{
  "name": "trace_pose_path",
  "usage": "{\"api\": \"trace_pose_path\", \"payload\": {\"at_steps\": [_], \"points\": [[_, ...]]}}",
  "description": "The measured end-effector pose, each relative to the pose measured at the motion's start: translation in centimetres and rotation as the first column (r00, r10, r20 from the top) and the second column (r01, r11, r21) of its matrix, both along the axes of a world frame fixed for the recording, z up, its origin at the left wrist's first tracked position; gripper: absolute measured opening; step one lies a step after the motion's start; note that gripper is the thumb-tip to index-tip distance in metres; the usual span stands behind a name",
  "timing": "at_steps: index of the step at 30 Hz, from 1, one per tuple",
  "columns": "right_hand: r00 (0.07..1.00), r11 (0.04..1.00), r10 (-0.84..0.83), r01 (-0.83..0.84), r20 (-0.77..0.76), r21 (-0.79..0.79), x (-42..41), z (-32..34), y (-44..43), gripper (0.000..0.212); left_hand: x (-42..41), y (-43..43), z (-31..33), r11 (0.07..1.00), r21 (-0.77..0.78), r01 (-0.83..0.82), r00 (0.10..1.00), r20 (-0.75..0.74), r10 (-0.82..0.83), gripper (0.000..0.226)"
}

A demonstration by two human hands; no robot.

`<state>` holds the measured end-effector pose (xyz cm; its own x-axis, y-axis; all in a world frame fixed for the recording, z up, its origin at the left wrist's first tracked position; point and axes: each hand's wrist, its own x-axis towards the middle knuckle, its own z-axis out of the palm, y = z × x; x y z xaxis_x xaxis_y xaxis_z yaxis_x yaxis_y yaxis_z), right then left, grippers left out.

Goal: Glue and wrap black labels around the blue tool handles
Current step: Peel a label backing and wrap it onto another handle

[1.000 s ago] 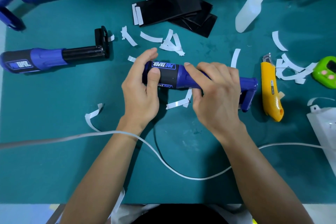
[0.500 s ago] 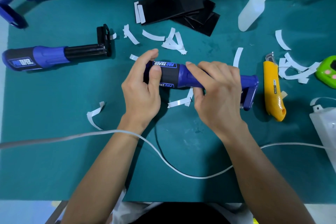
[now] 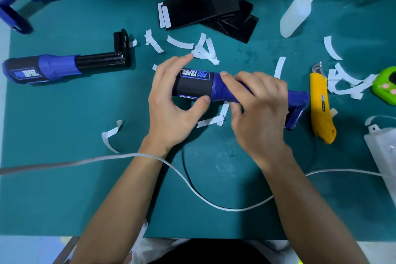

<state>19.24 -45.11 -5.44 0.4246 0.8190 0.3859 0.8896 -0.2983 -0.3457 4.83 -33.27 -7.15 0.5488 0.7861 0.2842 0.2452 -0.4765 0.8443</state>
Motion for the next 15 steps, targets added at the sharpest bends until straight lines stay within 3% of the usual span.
{"api": "trace_pose_path", "payload": {"at_steps": [15], "points": [[0.999,0.999,0.016,-0.017,0.043,0.028,-0.43,-0.15,0.22,0.06,0.06,0.2,-0.3,0.995,-0.077,-0.068,0.998,0.012,0.069,0.074]]}}
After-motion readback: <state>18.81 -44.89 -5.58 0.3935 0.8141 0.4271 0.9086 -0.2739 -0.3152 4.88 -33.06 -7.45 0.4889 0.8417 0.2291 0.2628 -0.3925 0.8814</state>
